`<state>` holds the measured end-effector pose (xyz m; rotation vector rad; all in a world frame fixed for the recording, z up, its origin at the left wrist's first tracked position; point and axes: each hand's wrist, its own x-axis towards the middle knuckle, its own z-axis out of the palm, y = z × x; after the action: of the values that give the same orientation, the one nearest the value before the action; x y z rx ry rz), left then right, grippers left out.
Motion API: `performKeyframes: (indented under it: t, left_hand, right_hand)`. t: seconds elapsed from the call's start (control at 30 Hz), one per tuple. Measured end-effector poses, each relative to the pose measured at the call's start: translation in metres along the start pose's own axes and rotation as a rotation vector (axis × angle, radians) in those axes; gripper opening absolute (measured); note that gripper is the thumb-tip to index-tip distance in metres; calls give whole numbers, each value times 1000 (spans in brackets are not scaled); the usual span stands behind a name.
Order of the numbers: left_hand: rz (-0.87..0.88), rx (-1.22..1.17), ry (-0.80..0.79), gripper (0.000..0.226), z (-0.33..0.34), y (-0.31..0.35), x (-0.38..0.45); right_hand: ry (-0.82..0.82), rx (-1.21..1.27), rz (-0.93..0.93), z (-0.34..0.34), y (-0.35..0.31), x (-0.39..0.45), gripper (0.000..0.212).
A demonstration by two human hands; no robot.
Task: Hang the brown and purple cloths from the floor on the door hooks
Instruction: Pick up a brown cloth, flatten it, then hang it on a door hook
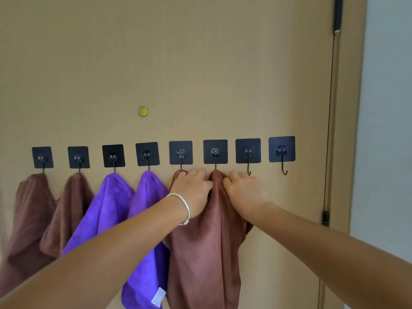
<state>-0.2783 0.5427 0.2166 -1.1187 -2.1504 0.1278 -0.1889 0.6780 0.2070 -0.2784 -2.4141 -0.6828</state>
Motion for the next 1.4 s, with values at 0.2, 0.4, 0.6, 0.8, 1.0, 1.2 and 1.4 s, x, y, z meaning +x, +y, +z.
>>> performKeyframes:
  t: [0.2, 0.4, 0.6, 0.8, 1.0, 1.2, 1.4]
  left_hand:
    - [-2, 106, -68, 24, -3, 17, -7]
    - [-192, -626, -243, 36, 21, 33, -19]
    - [-224, -1115, -250, 39, 26, 23, -28]
    - [-194, -333, -134, 15, 7, 16, -37]
    - [-114, -147, 170, 52, 12, 20, -47]
    - [-7, -234, 262, 62, 11, 31, -61]
    - [162, -421, 216, 64, 10, 74, -79]
  right_hand:
    - [89, 83, 19, 5, 1, -8, 12]
    - [43, 429, 133, 32, -5, -21, 9]
    - [66, 644, 170, 42, -2, -28, 18]
    - [97, 416, 89, 43, -10, -33, 22]
    - [89, 318, 161, 38, -15, -53, 32]
    - [119, 297, 361, 12, -10, -100, 49]
    - [2, 216, 587, -20, -21, -155, 59]
